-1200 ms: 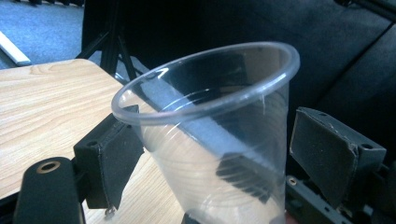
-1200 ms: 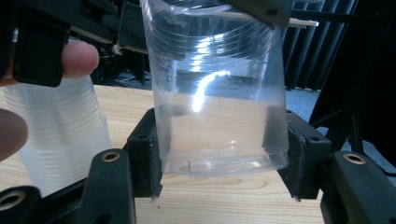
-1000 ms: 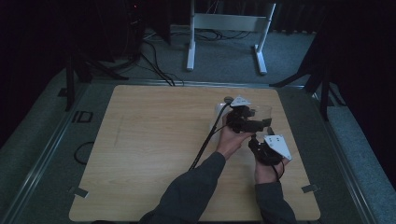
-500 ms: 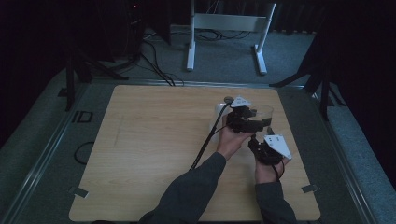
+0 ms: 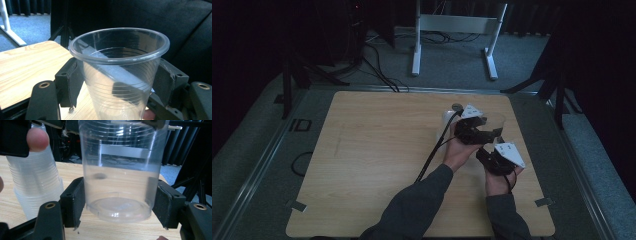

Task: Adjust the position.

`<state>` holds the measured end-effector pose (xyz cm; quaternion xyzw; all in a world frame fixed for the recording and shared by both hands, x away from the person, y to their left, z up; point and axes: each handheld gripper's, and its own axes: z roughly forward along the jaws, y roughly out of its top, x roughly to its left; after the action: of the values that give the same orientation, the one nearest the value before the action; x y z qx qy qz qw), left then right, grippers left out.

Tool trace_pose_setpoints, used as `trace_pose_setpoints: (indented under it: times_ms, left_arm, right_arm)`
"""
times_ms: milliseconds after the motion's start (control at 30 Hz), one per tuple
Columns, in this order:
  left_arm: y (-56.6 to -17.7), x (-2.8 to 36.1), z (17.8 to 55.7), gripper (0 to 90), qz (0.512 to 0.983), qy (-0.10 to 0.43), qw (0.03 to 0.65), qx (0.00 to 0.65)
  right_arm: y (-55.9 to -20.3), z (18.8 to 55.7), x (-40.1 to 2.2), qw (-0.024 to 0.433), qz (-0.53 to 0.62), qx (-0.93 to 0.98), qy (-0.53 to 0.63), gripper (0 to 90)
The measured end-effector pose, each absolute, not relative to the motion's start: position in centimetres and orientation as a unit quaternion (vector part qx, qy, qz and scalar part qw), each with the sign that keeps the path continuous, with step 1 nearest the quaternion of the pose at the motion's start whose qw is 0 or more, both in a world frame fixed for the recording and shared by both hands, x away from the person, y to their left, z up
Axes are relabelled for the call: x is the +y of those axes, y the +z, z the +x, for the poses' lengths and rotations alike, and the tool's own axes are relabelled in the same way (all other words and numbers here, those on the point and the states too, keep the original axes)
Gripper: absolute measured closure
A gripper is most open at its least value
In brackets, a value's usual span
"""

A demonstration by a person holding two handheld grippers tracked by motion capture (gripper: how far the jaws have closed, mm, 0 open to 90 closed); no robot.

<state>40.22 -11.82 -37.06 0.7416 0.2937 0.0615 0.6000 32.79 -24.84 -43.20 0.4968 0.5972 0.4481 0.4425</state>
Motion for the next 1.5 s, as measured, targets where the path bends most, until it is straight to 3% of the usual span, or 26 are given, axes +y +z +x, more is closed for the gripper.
trace_pose_setpoints:
  times_ms: [133, 200, 400, 900, 1167, 1500]
  left_arm:
    - [-37.1, -11.8, 40.2, 30.1, 0.743, 0.060, 0.600, 0.292]
    - [-37.2, -11.8, 40.2, 29.3, 0.741, 0.056, 0.601, 0.296]
    - [-37.0, -11.6, 40.3, 24.5, 0.721, 0.038, 0.622, 0.303]
    - [-36.9, -11.8, 39.9, 27.9, 0.724, 0.060, 0.622, 0.293]
    - [-36.9, -11.8, 39.6, 28.2, 0.723, 0.088, 0.623, 0.286]
    - [-36.9, -11.8, 39.2, 28.2, 0.724, 0.142, 0.614, 0.280]
  right_arm:
    - [-43.1, 32.9, -24.9, 0.441, 0.496, 0.598, 0.449, 33.6]
    - [-43.1, 32.9, -24.9, 0.442, 0.497, 0.598, 0.448, 40.6]
    - [-43.3, 32.8, -24.9, 0.442, 0.498, 0.594, 0.453, 41.1]
    - [-43.4, 32.8, -25.1, 0.433, 0.499, 0.595, 0.458, 40.7]
    - [-43.5, 32.7, -25.1, 0.431, 0.497, 0.599, 0.457, 29.7]
    - [-43.4, 32.4, -25.0, 0.429, 0.488, 0.603, 0.463, 25.8]
